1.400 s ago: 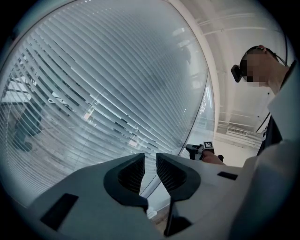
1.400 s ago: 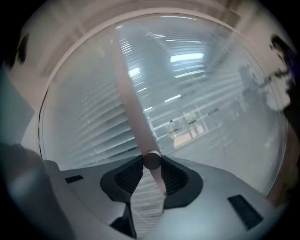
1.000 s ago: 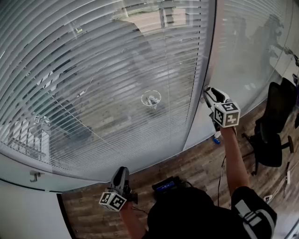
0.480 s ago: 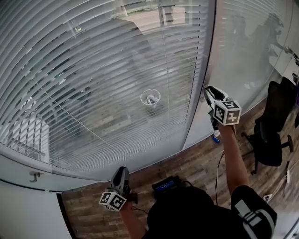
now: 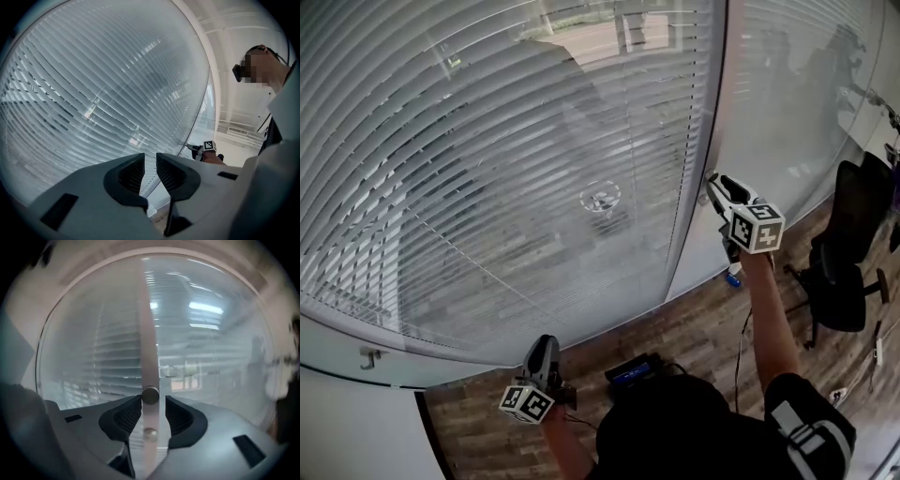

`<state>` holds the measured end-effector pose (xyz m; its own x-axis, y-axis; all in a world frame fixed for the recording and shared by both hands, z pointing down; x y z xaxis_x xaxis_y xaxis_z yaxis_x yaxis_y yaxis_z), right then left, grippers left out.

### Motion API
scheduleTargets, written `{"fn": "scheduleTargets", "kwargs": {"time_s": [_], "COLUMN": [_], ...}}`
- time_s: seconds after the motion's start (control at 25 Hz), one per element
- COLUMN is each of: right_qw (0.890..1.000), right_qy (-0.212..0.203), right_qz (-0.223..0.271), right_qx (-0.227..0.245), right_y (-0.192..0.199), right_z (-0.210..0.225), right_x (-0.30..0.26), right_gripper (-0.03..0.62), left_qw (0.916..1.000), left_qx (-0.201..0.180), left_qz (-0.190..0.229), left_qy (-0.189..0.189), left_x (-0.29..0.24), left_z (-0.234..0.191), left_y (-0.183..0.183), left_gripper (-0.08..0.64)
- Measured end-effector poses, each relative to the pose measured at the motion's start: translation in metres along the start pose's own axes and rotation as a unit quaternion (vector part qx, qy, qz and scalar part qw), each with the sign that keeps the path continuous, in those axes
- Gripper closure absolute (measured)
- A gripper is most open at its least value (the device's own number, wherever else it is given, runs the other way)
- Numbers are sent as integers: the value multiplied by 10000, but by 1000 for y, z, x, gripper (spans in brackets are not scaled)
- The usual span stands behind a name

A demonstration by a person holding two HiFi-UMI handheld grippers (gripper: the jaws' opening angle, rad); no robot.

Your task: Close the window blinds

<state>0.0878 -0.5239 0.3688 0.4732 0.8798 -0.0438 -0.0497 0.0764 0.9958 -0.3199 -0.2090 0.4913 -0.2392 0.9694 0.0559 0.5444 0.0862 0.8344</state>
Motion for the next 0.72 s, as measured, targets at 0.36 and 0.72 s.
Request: {"fn": "scheduleTargets", "kwargs": {"time_s": [0.36,0.72], "right_qw": [9464,9851], "right_qy": [592,-121], "right_qz": [-289,231], "right_qx": [3161,-1699], "right_y": [-9,2], "right_z": [-19,2], "right_x": [-1,-1], "right_gripper": [465,474], "left_qw": [10000,10000], "left_qx": [-14,26], "left_qz": [-10,11], "left_qy": [45,50], "left_x": [-1,3], "left_z": [-1,-8], "left_y": [5,11], "left_gripper": [471,471]}}
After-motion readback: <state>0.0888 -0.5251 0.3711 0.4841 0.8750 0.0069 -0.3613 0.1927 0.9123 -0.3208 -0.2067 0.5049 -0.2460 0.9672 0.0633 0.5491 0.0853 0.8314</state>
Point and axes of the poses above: the fingertips, and each gripper's own axes: x backward along the fingers, z to its right, y out of its underside, the point moved 3 cm from there along x, backward along the fingers, and after that the axes turned 6 degrees about z, right-handed, at the moved point
